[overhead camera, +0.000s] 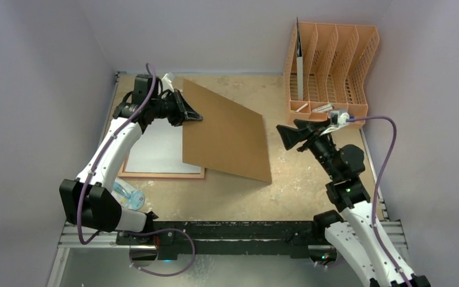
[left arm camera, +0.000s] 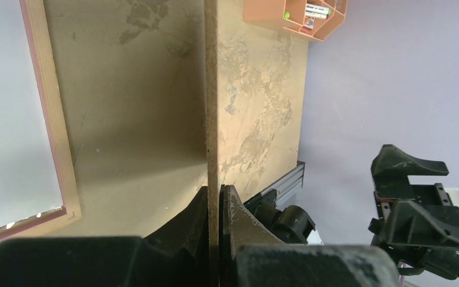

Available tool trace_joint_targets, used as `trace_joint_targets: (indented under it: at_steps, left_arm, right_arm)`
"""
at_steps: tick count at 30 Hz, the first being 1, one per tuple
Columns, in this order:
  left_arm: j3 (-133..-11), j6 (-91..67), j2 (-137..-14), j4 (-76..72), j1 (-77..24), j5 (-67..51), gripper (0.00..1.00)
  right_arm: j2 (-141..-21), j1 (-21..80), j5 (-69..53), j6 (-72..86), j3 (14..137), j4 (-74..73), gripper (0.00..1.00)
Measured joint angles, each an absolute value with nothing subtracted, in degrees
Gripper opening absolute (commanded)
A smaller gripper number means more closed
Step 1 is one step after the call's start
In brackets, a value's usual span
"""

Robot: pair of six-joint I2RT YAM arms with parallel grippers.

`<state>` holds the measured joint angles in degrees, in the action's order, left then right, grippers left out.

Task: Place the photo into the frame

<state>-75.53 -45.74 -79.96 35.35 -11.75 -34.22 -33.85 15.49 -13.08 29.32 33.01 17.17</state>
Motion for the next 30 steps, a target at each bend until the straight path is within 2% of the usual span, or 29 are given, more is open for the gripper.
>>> trace_joint_targets:
  at_steps: [6,14,25,30]
  left_arm:
    - [-75.5,-47.5,-80.1,35.3,-11.7,-33.8,0.0]
    - [-79.2,-48.1,-84.9,35.3,-10.7,-34.1,0.0]
    - [-82.1,-48.7,-89.1,35.4,-7.2,-35.1,0.0]
    - [-82.3,-49.0,-89.1,35.3,-6.9,-36.1,0.0]
  right_arm:
    - [-41.8,24.3,-12.2,22.2,33.4,19.3,0.88]
    - [-53.7,37.5,-4.4,14.7,35.8,20.4,0.89]
    - [-54.4,60.2,12.0,0.9,35.2,27.2,0.88]
    - [-61.8,66.4,23.4,-6.8,34.2,34.7,0.84]
